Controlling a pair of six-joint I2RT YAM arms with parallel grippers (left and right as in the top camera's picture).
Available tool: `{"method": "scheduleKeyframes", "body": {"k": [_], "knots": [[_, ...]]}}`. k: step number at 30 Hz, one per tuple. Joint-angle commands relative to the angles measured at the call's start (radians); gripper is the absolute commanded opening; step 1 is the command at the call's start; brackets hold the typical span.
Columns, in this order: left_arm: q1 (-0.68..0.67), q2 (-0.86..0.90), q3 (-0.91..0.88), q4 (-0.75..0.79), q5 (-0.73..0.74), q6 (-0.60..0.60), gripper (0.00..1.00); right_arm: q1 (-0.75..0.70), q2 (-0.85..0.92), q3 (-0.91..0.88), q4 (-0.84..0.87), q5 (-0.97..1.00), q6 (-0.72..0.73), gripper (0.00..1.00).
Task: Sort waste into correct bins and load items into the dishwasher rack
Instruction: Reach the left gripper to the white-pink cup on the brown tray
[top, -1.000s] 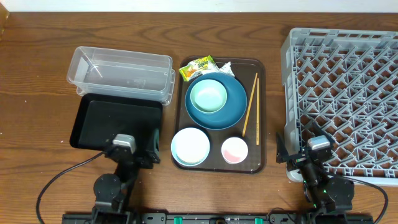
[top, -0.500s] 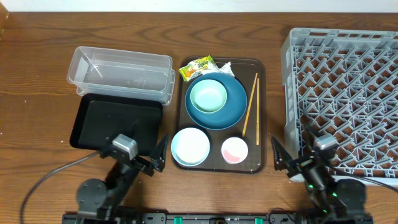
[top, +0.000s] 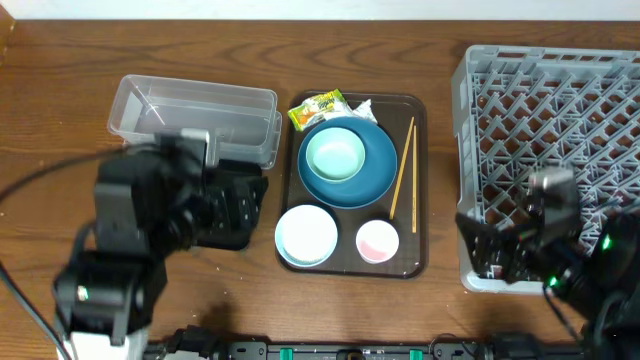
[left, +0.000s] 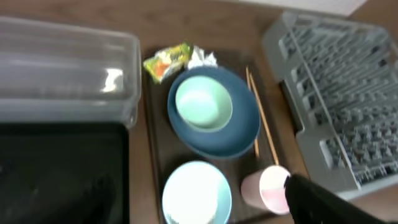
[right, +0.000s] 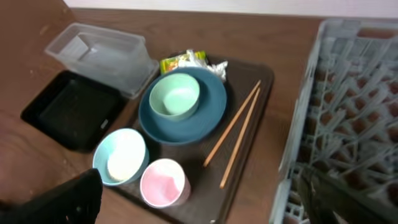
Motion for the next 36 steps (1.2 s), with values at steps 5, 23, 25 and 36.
{"method": "scheduleKeyframes", "body": {"k": [5, 23, 25, 36], "knots": [[0.005, 0.076, 0.142, -0.074, -0.050, 0.020, 0.89, -0.008, 0.129, 0.117, -0.036, -0.039, -0.086, 0.99], [0.005, 0.093, 0.140, -0.129, -0.057, 0.019, 0.89, 0.494, 0.462, 0.084, -0.074, 0.267, 0.287, 0.94], [0.005, 0.093, 0.140, -0.154, -0.053, 0.006, 0.89, 0.511, 0.489, 0.084, -0.069, 0.301, 0.328, 0.96], [-0.203, 0.208, 0.086, -0.184, 0.071, 0.016, 0.93, 0.314, 0.432, 0.086, -0.020, 0.393, 0.510, 0.97]]}}
